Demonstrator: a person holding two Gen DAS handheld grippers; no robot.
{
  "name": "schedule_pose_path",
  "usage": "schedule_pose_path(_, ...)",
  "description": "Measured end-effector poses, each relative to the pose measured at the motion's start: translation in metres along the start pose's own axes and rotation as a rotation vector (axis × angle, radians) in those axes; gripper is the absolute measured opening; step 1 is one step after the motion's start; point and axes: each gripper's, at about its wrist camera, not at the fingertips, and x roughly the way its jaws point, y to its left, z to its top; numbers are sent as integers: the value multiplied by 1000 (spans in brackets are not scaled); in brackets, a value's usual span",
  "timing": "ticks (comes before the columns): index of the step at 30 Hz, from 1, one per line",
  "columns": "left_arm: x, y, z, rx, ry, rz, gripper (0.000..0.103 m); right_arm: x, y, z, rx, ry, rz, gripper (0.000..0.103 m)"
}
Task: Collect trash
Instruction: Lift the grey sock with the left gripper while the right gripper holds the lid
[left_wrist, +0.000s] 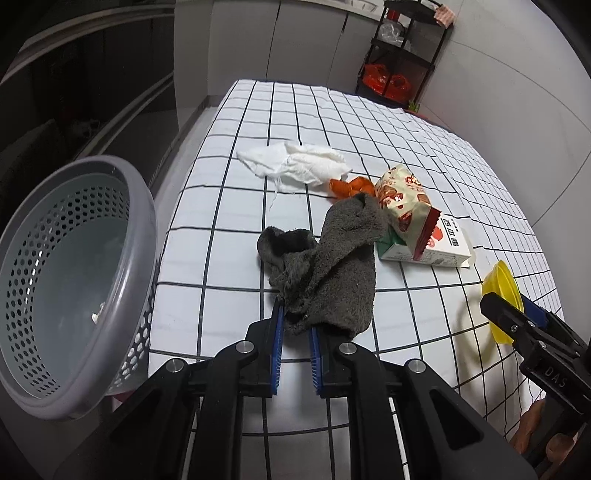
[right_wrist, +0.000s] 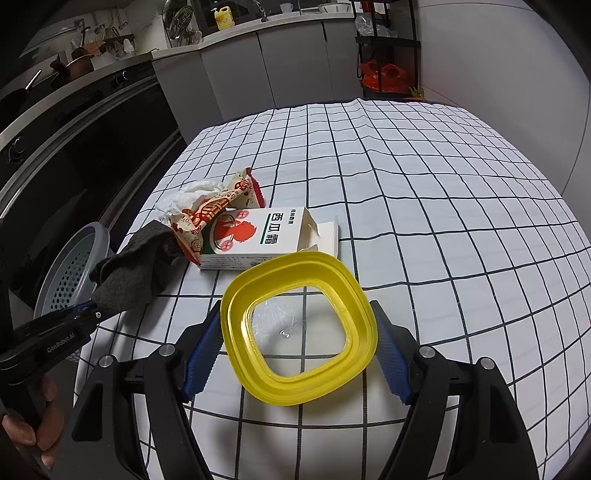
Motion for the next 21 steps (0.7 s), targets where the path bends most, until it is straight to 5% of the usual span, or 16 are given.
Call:
schedule_pose_path(12, -1, 10, -9, -5, 23, 21, 33, 0, -1, 0, 5, -1, 0, 72)
schedule_pose_path(17, -11, 11, -17, 15, 6, 30, 64, 0, -2, 0, 11, -4, 3, 72)
schedule_pose_path(21, -19, 9, -20, 40, -8, 31, 68, -1, -6, 1, 19, -6, 4, 72)
